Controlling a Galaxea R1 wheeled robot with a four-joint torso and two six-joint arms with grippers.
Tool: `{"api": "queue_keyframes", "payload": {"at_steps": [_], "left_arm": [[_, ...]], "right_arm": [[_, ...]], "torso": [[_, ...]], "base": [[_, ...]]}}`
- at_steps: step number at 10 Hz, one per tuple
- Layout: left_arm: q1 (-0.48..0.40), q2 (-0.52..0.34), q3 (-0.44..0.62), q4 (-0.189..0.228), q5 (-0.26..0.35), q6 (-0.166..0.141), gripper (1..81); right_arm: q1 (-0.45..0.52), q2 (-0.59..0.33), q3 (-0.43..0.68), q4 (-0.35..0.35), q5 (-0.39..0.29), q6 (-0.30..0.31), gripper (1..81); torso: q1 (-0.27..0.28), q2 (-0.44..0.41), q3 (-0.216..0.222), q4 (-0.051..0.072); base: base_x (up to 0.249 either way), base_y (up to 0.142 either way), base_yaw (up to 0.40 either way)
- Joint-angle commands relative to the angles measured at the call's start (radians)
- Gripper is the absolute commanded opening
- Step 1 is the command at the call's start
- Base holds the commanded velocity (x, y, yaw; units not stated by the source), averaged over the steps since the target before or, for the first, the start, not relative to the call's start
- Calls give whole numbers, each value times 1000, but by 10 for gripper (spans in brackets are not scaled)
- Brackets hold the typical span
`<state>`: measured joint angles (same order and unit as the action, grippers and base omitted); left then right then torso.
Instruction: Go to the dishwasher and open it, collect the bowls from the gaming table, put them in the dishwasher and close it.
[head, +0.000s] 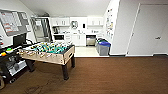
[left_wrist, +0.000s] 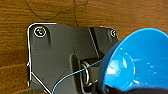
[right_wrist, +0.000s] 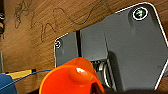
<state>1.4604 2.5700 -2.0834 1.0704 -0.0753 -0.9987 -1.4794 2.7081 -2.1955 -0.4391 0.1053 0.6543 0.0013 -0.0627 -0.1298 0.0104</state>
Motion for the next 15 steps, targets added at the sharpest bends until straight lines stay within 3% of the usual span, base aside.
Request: {"api": "queue_keyframes", "payload": {"at_steps": [1,10,15], "left_arm": [[-47,-23,16,11,11,2,10],[-47,-26,16,11,11,2,10],[-47,-26,16,11,11,3,10]], "right_arm": [[49,-18,14,-20,-33,-2,10],[50,-17,14,-20,-33,-1,10],[52,-15,14,-20,-35,-1,10]], "torso": [[0,0,0,0],[0,0,0,0],[0,0,0,0]], "base": [[132,0,0],[138,0,0],[144,-65,0]]}}
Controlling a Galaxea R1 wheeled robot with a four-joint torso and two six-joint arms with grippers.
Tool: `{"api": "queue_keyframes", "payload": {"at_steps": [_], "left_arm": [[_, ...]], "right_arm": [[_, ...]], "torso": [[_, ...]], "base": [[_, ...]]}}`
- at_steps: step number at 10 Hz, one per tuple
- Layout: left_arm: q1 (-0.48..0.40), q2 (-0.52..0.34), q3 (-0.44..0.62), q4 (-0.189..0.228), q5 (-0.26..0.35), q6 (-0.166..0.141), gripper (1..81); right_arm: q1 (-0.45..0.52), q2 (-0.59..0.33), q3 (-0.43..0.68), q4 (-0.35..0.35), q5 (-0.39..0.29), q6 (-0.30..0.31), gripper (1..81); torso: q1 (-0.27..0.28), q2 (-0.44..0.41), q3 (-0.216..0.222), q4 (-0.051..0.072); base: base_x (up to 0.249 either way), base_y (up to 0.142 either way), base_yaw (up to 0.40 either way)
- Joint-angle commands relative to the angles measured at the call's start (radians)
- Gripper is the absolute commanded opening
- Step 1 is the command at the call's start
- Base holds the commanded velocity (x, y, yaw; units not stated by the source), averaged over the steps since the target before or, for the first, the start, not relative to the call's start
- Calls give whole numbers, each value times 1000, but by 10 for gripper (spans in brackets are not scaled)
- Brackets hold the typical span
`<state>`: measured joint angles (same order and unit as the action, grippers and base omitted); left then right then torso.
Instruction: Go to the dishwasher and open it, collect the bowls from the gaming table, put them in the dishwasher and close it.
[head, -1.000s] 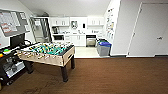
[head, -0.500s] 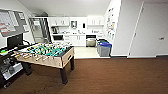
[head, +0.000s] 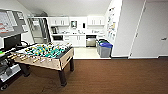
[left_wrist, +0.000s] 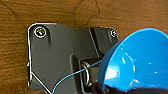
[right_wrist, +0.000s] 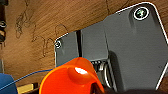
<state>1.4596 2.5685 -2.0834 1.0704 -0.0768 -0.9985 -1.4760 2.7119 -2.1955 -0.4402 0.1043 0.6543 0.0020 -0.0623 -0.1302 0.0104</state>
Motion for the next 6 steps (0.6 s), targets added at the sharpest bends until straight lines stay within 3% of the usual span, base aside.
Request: {"api": "queue_keyframes", "payload": {"at_steps": [1,4,6], "left_arm": [[-46,-25,16,11,12,3,10],[-44,-23,16,11,12,3,10],[-46,-25,16,11,12,3,10]], "right_arm": [[48,-19,14,-18,-34,-1,10],[48,-21,14,-20,-34,-1,10],[48,-21,14,-20,-34,-1,10]], "torso": [[0,0,0,0],[-1,0,0,0],[-1,0,0,0]], "base": [[144,-73,0],[144,-71,0],[144,0,0]]}}
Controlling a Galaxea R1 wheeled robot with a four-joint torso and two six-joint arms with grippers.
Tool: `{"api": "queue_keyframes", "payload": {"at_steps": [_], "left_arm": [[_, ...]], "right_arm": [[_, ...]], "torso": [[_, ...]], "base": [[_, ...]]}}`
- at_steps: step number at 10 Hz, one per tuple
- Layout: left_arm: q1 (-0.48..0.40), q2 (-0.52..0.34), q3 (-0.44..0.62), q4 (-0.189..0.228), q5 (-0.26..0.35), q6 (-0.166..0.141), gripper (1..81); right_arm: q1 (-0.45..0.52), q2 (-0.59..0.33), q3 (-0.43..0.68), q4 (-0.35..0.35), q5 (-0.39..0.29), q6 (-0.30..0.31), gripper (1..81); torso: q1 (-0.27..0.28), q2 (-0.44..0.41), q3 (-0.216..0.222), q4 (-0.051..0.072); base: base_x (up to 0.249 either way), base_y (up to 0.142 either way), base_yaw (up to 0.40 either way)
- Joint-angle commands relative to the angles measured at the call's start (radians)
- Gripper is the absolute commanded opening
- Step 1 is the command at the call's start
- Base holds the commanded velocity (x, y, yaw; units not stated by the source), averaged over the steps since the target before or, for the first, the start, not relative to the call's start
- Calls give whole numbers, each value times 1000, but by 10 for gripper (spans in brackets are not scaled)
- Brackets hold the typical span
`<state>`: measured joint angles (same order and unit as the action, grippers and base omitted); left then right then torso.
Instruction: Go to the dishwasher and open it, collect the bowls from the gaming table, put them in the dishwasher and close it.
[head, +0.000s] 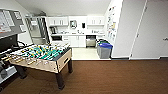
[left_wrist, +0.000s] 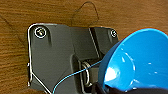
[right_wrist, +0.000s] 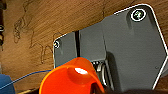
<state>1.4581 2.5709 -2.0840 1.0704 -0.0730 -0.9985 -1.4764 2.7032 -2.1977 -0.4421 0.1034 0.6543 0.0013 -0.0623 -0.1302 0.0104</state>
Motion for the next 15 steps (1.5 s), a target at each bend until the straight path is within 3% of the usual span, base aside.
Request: {"api": "queue_keyframes", "payload": {"at_steps": [1,15], "left_arm": [[-44,-27,16,11,9,3,10],[-41,-29,16,11,9,3,10]], "right_arm": [[49,-11,17,-18,-33,-1,10],[49,-9,15,-18,-33,-1,10]], "torso": [[0,0,0,0],[-1,0,0,0]], "base": [[144,0,0],[144,0,0]]}}
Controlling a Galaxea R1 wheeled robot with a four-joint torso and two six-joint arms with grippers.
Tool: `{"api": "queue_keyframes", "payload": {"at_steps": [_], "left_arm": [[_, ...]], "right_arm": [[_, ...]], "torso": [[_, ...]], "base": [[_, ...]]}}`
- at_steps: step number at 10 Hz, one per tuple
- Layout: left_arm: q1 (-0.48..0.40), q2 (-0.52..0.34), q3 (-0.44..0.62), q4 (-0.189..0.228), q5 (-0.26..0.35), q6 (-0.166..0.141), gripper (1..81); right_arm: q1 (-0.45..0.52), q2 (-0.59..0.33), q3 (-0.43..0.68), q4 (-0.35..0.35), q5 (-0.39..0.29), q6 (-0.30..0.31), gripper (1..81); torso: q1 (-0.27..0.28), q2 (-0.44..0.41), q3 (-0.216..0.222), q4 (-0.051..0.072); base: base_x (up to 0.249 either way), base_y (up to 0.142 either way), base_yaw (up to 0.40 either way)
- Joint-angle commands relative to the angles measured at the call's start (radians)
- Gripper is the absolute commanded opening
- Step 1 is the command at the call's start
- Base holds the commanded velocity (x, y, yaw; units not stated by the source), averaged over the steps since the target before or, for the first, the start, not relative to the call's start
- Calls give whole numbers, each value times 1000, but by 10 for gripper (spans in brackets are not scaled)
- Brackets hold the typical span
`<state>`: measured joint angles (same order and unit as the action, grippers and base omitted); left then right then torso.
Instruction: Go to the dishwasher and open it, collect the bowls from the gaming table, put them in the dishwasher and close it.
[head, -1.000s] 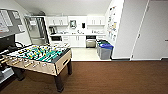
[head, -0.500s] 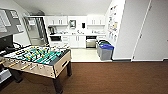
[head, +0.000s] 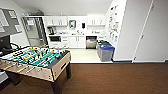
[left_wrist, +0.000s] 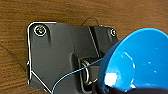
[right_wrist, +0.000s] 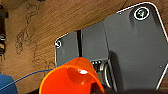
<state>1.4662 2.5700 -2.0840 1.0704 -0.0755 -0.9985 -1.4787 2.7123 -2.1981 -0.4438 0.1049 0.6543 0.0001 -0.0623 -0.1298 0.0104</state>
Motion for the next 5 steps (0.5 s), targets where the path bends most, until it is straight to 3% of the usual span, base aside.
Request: {"api": "queue_keyframes", "payload": {"at_steps": [1,5], "left_arm": [[-51,-28,16,11,11,3,10],[-51,-28,16,11,11,4,10]], "right_arm": [[51,-18,15,-16,-34,-1,10],[53,-17,15,-16,-34,-1,10]], "torso": [[0,0,0,0],[0,0,0,0]], "base": [[144,0,0],[157,0,0]]}}
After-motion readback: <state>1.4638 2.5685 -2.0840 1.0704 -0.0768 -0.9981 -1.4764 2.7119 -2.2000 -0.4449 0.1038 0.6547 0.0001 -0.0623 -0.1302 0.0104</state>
